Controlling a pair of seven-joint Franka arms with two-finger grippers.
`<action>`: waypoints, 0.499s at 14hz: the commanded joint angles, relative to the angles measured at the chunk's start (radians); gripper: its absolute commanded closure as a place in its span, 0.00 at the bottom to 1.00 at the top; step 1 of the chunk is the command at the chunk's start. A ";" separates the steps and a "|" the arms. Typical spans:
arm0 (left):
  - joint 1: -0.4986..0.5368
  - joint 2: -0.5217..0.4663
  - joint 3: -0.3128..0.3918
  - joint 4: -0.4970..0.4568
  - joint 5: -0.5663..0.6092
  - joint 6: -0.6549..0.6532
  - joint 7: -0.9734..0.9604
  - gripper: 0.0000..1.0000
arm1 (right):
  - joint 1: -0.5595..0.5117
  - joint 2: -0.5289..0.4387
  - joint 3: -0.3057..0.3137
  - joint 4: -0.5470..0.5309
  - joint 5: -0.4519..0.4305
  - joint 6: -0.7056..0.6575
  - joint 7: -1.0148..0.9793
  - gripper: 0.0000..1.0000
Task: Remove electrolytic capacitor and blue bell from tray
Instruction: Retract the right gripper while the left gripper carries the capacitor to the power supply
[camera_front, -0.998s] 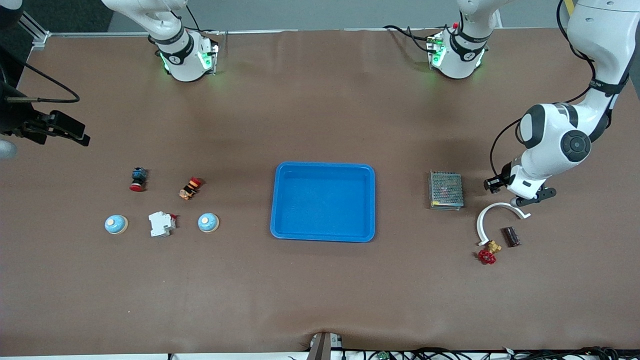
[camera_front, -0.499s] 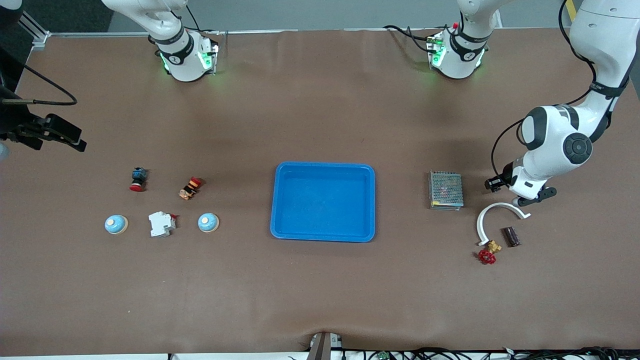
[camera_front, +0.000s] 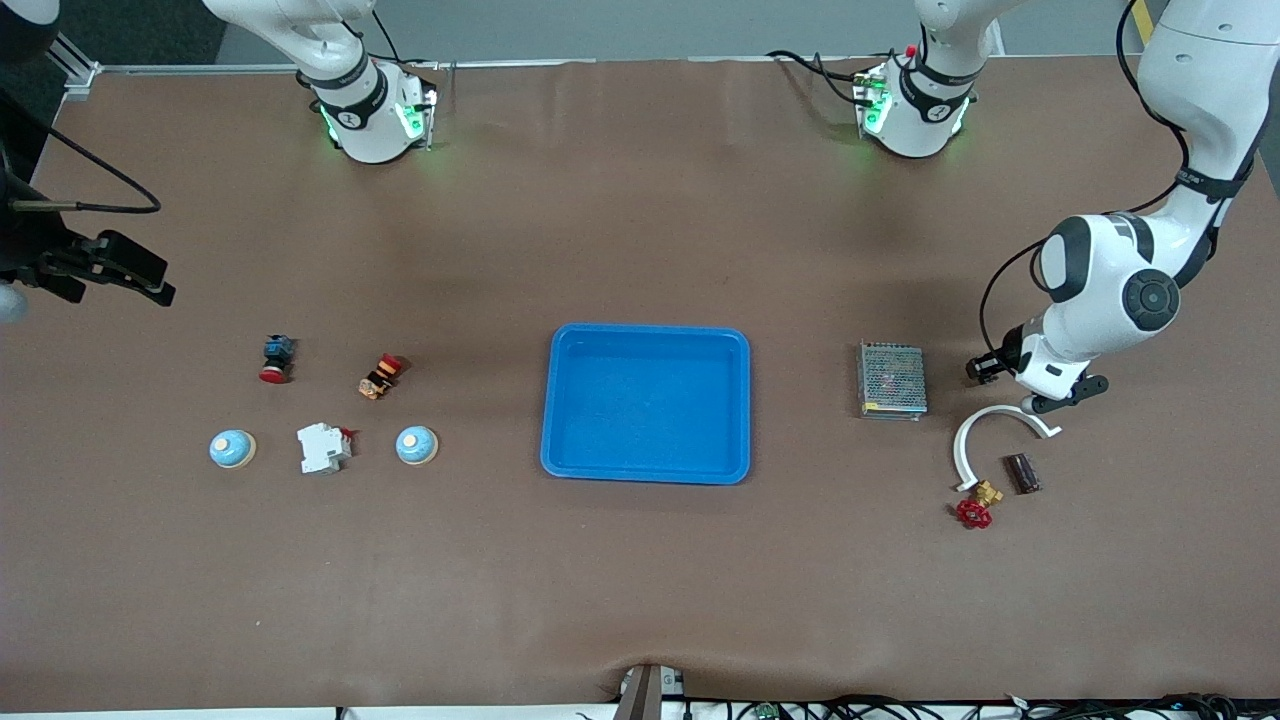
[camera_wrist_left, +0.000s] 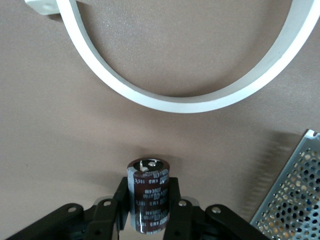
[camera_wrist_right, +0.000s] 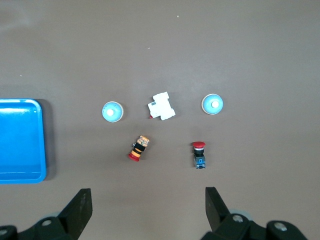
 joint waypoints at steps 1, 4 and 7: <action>0.015 0.005 -0.003 -0.003 -0.002 0.018 0.026 0.78 | 0.013 -0.014 0.001 -0.022 -0.029 0.009 -0.018 0.00; 0.025 0.008 -0.005 0.001 0.018 0.018 0.029 0.46 | 0.005 -0.014 -0.001 -0.018 -0.025 0.016 -0.025 0.00; 0.025 0.000 -0.005 0.006 0.019 0.008 0.027 0.00 | 0.004 -0.016 -0.004 -0.017 -0.020 0.028 -0.025 0.00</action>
